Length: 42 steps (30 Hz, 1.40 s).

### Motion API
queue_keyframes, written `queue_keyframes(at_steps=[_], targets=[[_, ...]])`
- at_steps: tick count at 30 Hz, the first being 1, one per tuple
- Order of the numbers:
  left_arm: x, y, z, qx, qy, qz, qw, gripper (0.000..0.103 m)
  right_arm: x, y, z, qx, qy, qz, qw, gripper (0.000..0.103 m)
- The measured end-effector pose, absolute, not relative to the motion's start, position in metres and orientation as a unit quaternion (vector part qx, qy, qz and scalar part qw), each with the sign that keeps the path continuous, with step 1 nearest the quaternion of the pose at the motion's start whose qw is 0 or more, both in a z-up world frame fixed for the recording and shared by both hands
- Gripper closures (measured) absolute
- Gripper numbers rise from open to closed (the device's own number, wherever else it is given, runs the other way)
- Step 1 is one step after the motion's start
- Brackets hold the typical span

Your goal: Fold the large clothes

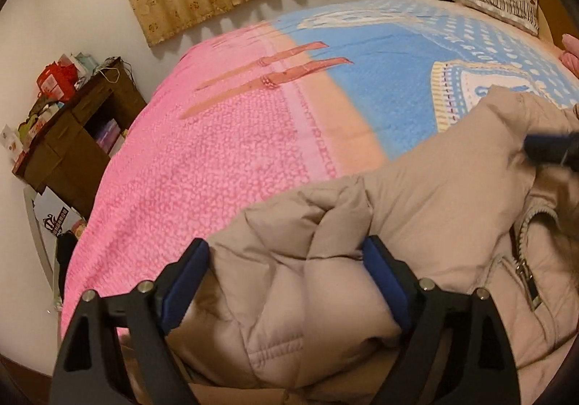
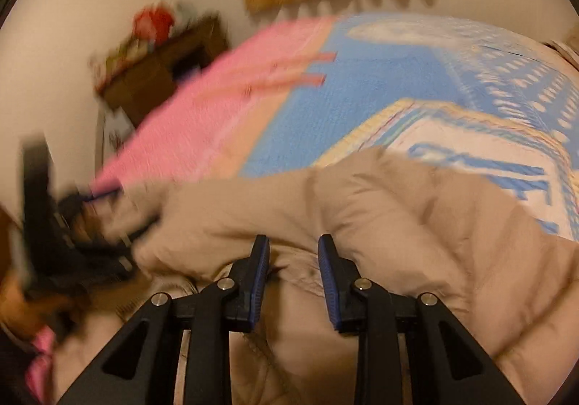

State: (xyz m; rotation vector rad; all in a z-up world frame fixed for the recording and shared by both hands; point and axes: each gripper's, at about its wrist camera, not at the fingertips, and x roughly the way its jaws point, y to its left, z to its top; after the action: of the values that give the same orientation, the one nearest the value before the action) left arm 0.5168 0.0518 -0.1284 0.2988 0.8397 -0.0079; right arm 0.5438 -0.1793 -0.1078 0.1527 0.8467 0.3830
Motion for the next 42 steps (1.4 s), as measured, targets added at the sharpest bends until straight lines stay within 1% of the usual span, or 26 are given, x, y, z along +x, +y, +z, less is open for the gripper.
queue_keyframes(at_steps=[1, 2, 4, 7, 9, 13, 22, 30, 34, 36, 37, 39, 42], targets=[[0.515, 0.051, -0.13, 0.145, 0.401, -0.001, 0.904, 0.013, 0.54, -0.185, -0.099, 0.084, 0.387, 0.177, 0.901, 0.074], [0.517, 0.049, -0.131, 0.147, 0.398, 0.002, 0.905, 0.012, 0.538, -0.186, -0.093, 0.07, 0.377, 0.163, 0.909, 0.074], [0.516, 0.049, -0.132, 0.148, 0.393, 0.011, 0.907, 0.009, 0.539, -0.179, -0.089, 0.014, 0.37, 0.13, 0.92, 0.073], [0.52, 0.052, -0.129, 0.146, 0.391, 0.013, 0.909, 0.006, 0.552, -0.17, -0.106, -0.048, 0.412, 0.099, 0.904, 0.074], [0.521, 0.054, -0.13, 0.142, 0.391, 0.015, 0.909, 0.003, 0.559, -0.177, -0.121, -0.029, 0.433, 0.104, 0.895, 0.074], [0.522, 0.06, -0.132, 0.126, 0.39, 0.02, 0.912, 0.0, 0.563, -0.179, -0.13, -0.022, 0.445, 0.102, 0.889, 0.074], [0.524, 0.055, -0.137, 0.135, 0.392, 0.03, 0.909, 0.0, 0.558, -0.171, -0.136, -0.06, 0.435, 0.087, 0.894, 0.074], [0.523, 0.047, -0.138, 0.153, 0.383, 0.045, 0.91, 0.0, 0.559, -0.171, -0.139, -0.06, 0.431, 0.085, 0.896, 0.074], [0.52, 0.045, -0.121, 0.161, 0.388, 0.045, 0.906, 0.001, 0.558, -0.162, -0.135, -0.091, 0.433, 0.073, 0.894, 0.073], [0.51, 0.043, -0.106, 0.154, 0.372, 0.033, 0.915, 0.001, 0.557, -0.164, -0.129, -0.094, 0.438, 0.08, 0.89, 0.071], [0.5, 0.042, -0.094, 0.146, 0.353, 0.018, 0.924, 0.001, 0.555, -0.167, -0.123, -0.084, 0.441, 0.084, 0.889, 0.065], [0.488, 0.04, -0.08, 0.14, 0.332, 0.01, 0.933, 0.0, 0.548, -0.177, -0.111, -0.045, 0.437, 0.101, 0.893, 0.041], [0.47, 0.04, -0.062, 0.115, 0.318, -0.012, 0.941, 0.0, 0.532, -0.187, -0.095, -0.018, 0.422, 0.113, 0.9, 0.039]])
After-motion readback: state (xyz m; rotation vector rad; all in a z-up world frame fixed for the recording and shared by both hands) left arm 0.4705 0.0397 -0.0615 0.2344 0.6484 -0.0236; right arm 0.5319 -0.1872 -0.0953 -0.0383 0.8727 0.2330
